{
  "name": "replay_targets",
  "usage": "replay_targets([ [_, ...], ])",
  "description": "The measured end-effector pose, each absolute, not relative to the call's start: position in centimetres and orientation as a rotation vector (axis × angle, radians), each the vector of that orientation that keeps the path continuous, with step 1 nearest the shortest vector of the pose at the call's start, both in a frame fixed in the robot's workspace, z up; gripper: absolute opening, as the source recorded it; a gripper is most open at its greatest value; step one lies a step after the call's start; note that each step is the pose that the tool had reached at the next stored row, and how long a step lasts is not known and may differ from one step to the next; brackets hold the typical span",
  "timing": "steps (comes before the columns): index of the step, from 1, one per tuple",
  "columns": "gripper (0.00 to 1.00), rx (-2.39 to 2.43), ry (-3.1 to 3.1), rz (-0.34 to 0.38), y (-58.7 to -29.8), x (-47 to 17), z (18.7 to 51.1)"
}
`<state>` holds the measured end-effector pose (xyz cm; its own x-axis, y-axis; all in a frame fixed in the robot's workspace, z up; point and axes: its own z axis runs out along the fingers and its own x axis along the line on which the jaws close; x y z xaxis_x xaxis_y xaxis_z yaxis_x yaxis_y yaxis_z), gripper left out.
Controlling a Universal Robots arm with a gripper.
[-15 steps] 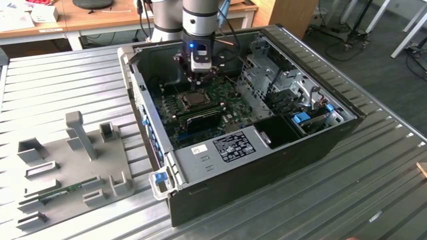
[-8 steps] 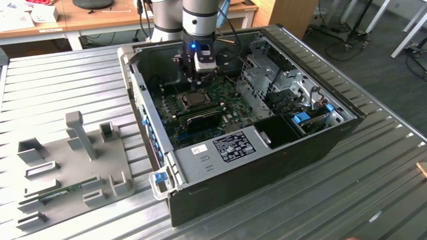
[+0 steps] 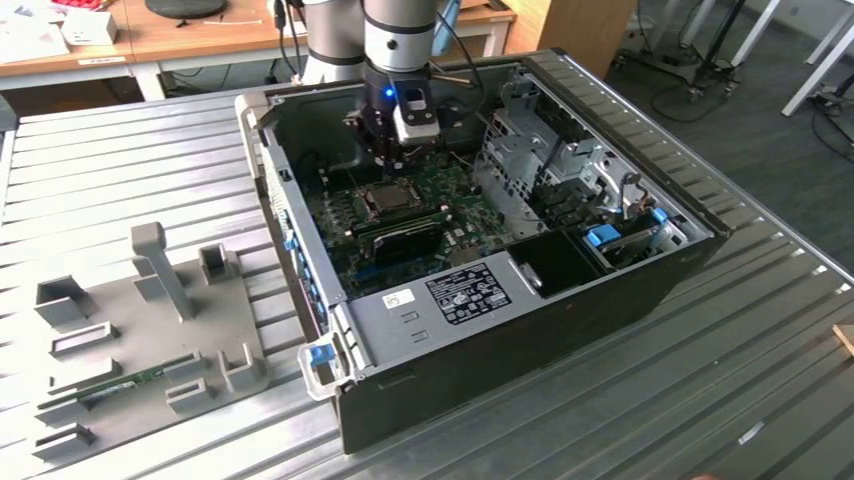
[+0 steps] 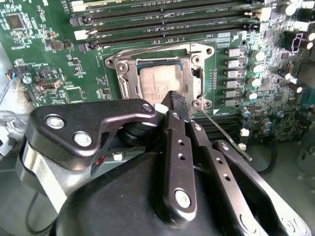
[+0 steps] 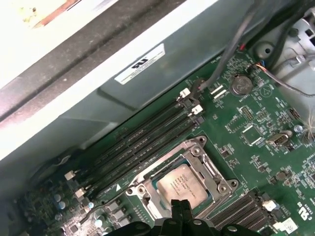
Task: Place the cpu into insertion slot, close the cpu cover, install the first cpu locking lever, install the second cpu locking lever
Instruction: 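Close the cpu cover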
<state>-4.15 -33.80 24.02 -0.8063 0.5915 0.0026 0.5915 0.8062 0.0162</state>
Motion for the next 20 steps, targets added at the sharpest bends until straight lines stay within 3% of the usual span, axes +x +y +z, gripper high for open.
replay_targets([
  [20,0.11,0.949,2.992,0.025,-33.80,-4.16,24.03],
])
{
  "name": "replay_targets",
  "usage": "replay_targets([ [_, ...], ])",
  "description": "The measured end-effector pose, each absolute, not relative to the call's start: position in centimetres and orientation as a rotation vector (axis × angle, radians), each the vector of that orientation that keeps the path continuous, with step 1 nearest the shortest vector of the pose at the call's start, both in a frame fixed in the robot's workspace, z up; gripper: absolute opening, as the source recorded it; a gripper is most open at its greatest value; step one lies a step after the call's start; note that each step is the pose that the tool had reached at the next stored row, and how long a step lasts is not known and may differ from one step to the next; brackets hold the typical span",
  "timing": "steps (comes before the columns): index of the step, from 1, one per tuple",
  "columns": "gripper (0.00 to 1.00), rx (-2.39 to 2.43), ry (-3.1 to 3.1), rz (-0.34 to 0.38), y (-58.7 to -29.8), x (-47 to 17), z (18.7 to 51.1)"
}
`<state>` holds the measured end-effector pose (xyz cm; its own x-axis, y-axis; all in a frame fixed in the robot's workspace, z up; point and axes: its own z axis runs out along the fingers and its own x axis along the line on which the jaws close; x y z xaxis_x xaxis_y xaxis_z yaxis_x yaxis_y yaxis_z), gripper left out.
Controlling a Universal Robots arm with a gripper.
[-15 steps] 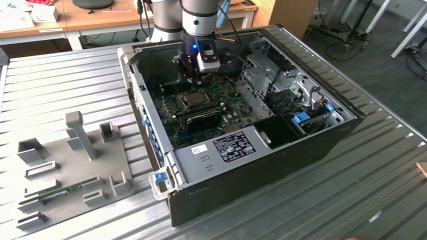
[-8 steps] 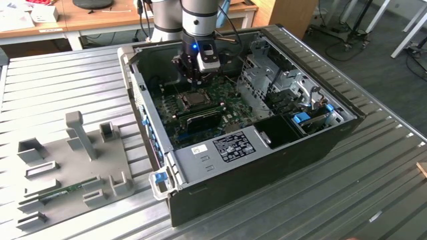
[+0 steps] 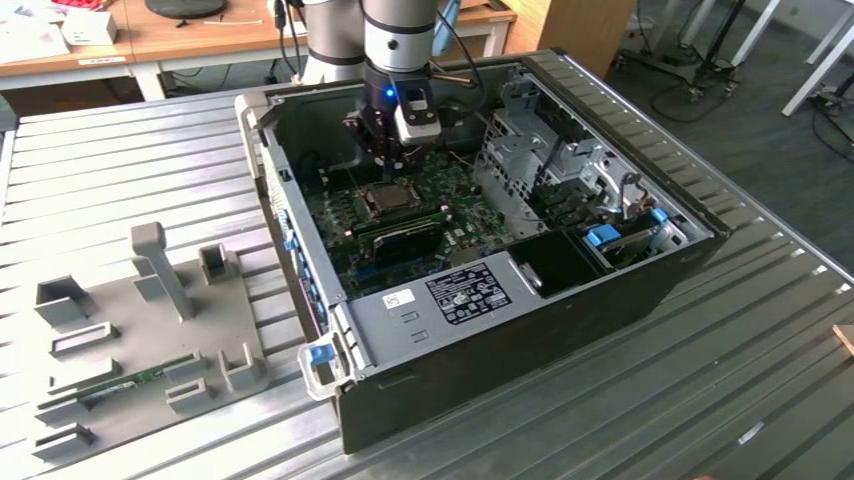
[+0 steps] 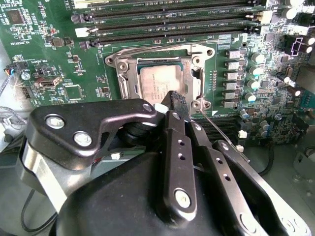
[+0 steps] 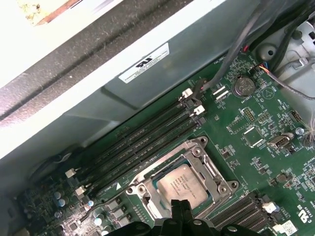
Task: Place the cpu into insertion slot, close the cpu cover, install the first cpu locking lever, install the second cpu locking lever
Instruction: 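Close the cpu cover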
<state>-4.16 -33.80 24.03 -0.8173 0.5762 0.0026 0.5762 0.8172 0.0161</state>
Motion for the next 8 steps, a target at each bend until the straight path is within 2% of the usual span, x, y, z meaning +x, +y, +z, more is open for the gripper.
replay_targets([
  [8,0.11,0.937,2.996,0.025,-33.80,-4.16,24.03],
])
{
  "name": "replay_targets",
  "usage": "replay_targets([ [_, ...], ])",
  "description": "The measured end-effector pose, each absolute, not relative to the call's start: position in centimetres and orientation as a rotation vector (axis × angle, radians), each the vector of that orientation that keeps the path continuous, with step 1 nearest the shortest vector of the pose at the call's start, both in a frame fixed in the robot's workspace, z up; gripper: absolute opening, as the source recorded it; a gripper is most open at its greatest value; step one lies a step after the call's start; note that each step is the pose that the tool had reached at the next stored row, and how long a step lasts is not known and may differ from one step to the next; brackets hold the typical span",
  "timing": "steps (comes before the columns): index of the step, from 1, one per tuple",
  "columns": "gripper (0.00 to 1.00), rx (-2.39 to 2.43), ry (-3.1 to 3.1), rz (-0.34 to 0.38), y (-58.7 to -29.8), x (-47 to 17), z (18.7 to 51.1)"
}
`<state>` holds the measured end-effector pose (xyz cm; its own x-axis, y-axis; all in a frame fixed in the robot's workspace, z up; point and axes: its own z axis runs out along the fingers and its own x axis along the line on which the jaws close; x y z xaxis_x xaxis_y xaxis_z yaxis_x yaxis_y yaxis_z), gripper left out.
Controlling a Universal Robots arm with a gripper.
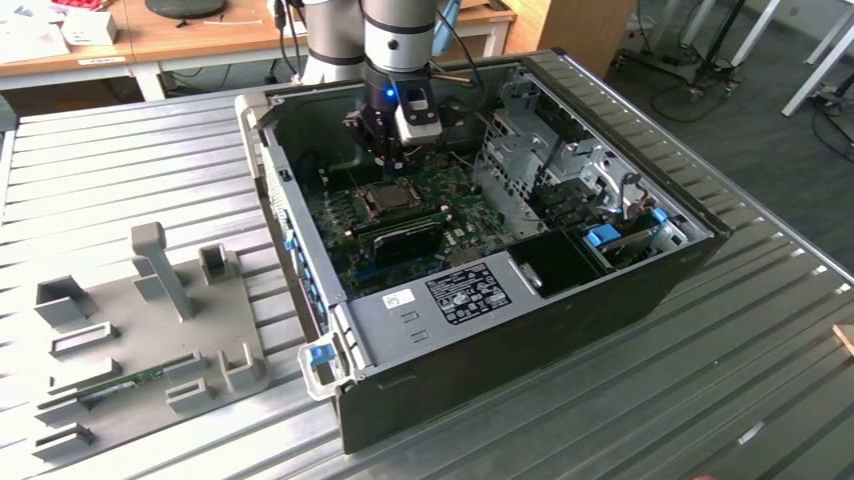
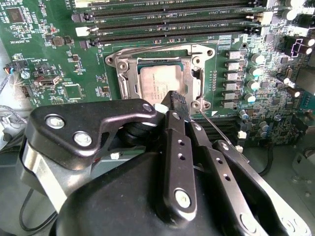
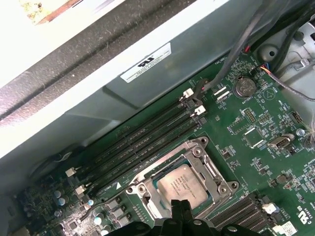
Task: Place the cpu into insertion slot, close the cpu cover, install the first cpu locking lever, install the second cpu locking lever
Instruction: 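Close the cpu cover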
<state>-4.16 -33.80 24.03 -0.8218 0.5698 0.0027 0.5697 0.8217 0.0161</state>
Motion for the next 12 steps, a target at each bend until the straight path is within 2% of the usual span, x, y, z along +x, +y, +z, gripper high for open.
replay_targets([
  [12,0.11,0.907,3.006,0.025,-33.80,-4.16,24.02],
])
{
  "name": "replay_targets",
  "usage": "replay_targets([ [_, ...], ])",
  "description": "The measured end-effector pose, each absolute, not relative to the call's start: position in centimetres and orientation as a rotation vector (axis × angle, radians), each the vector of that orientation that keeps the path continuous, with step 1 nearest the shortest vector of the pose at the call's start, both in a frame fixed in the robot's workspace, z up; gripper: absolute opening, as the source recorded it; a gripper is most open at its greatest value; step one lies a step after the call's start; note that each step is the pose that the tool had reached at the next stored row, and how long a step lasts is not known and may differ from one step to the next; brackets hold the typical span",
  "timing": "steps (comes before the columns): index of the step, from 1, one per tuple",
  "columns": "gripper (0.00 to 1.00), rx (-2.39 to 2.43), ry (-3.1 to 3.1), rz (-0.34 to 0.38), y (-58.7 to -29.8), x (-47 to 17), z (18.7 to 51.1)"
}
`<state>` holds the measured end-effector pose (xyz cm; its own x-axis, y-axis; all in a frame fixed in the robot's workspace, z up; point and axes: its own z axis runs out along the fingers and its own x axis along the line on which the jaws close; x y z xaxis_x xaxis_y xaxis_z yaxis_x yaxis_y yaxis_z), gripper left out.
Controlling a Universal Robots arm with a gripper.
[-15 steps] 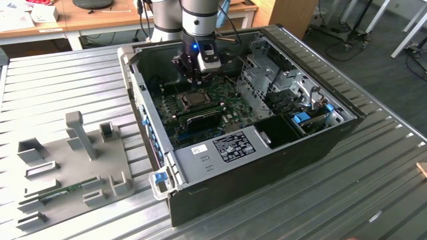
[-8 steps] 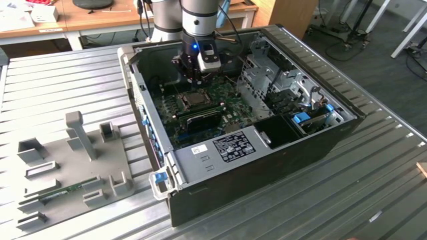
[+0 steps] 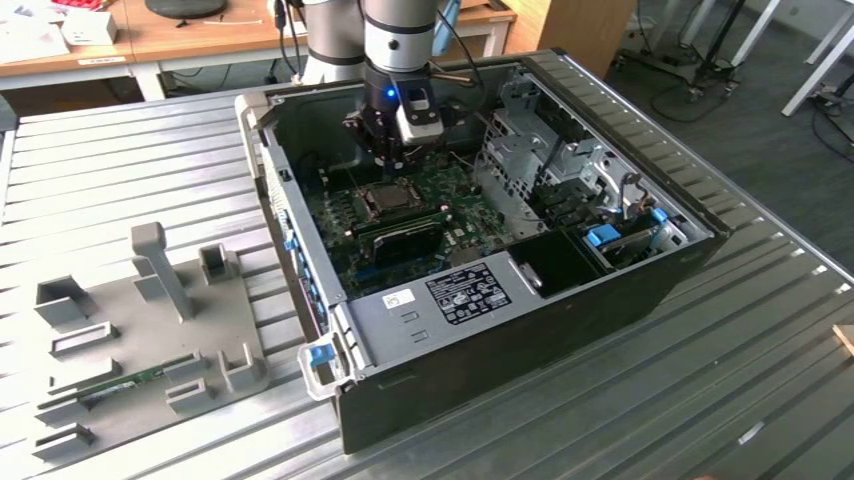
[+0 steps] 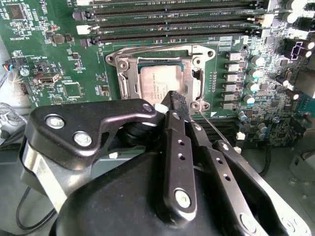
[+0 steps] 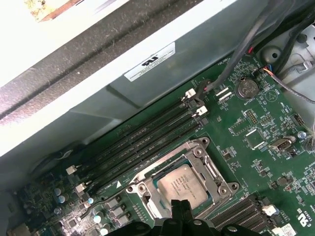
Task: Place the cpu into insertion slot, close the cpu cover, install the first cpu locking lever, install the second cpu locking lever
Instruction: 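Close the cpu cover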
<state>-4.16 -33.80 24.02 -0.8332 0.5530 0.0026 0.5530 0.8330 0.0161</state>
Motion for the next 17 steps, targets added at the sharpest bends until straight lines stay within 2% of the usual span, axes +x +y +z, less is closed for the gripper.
replay_targets([
  [8,0.11,0.900,3.008,0.025,-33.80,-4.16,24.03],
  [17,0.11,0.661,3.070,0.026,-33.80,-4.16,23.97],
])
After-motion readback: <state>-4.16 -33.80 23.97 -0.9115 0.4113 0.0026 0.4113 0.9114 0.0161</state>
